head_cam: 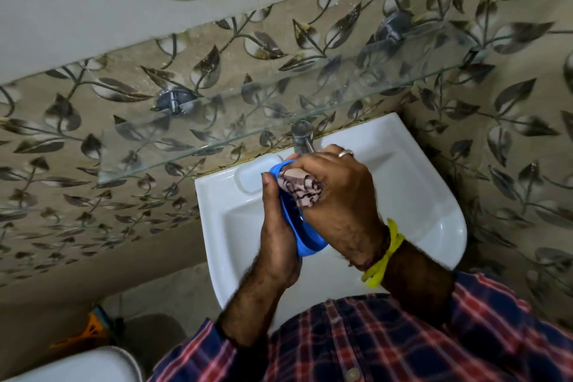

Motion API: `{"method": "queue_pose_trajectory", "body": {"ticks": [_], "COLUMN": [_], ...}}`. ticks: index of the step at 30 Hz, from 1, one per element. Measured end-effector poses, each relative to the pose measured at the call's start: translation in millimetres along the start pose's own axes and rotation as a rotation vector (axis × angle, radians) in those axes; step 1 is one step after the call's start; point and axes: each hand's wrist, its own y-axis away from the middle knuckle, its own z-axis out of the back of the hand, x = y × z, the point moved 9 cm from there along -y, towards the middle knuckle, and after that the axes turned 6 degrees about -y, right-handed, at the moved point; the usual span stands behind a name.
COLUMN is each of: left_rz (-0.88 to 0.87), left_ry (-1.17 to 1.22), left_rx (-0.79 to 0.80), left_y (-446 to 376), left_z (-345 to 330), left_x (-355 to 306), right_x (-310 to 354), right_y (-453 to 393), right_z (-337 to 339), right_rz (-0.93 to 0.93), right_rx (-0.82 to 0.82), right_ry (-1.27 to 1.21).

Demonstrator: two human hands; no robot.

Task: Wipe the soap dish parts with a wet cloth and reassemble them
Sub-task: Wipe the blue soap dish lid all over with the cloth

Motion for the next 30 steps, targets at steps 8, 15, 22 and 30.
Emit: {"method": "queue_pose_trajectory", "body": {"ticks": [8, 15, 22, 30], "left_rz": [-0.024, -0.008, -0.050, -0.008], "left_ry": [0.031, -0.016, -0.058, -0.037], "left_rx": [-0.002, 0.018, 0.052, -0.001], "left_y": [-3.8, -2.0, 3.1, 2.9], "left_z": [4.0, -1.1, -12.6, -3.4], "left_x": [-5.1, -2.4, -9.5, -2.3], "right_x": [-30.7, -52.9, -25.4, -29.8], "right_y": [-3.6, 1.7, 5.4, 7.8], "right_z": [18.9, 32.1, 5.1, -10.5], "right_rz": [-0.249, -0.410, -0.122, -0.051], "right_rx": [0.035, -0.056, -0.045, 0.117], "right_ry": [-0.277, -0.302, 0.139, 0.088]}}
